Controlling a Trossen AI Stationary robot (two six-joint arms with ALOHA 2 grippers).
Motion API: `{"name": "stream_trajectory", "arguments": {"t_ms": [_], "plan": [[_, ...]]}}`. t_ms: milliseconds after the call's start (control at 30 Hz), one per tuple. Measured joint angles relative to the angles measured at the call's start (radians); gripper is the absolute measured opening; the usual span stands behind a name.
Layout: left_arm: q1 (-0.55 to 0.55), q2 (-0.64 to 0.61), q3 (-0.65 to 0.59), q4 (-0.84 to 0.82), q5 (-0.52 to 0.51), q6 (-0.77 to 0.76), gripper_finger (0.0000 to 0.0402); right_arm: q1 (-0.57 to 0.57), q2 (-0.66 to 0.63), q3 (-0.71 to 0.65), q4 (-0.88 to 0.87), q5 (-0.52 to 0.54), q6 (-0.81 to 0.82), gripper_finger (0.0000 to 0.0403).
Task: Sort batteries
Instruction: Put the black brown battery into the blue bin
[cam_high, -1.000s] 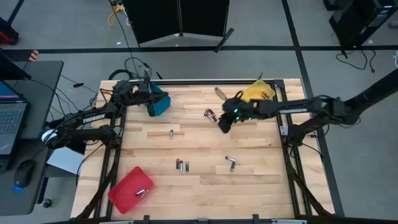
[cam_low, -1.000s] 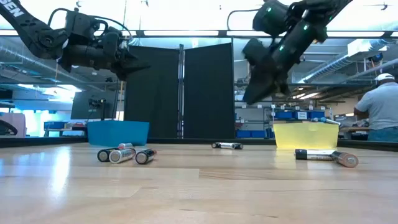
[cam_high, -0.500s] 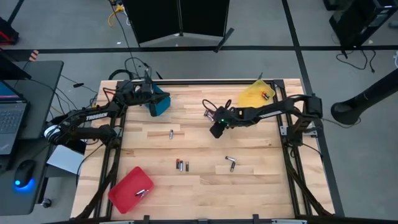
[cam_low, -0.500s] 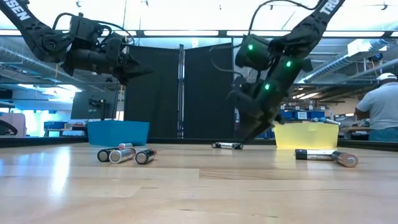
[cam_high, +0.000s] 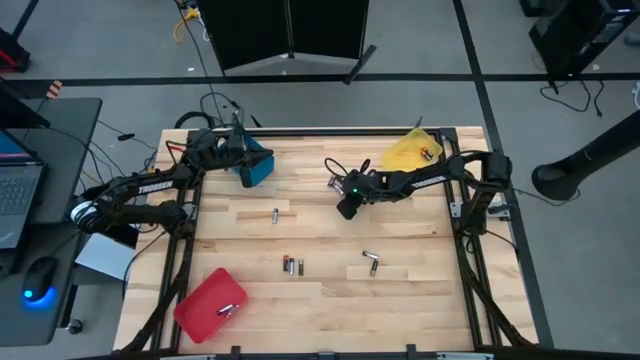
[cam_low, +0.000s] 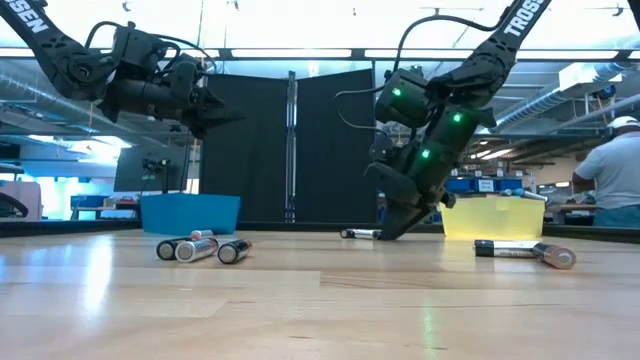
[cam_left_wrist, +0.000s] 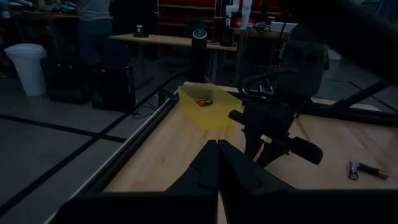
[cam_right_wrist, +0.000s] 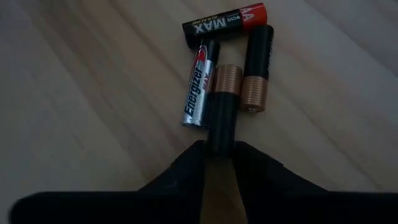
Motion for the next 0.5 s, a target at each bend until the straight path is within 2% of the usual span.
{"name": "stream_trajectory", "arguments": {"t_ms": [133,500], "plan": [[0.0,0.0,0.0,-0.009,0.0,-0.005,0.0008,0.0,-0.001,0.0,0.0,-0.001,0.0,0.0052],[0.0,0.0,0.0,-0.008,0.0,-0.04,0.0008,0.01,-0.027,-0.004,-0.015,-0.014,0.011,0.0052]]}}
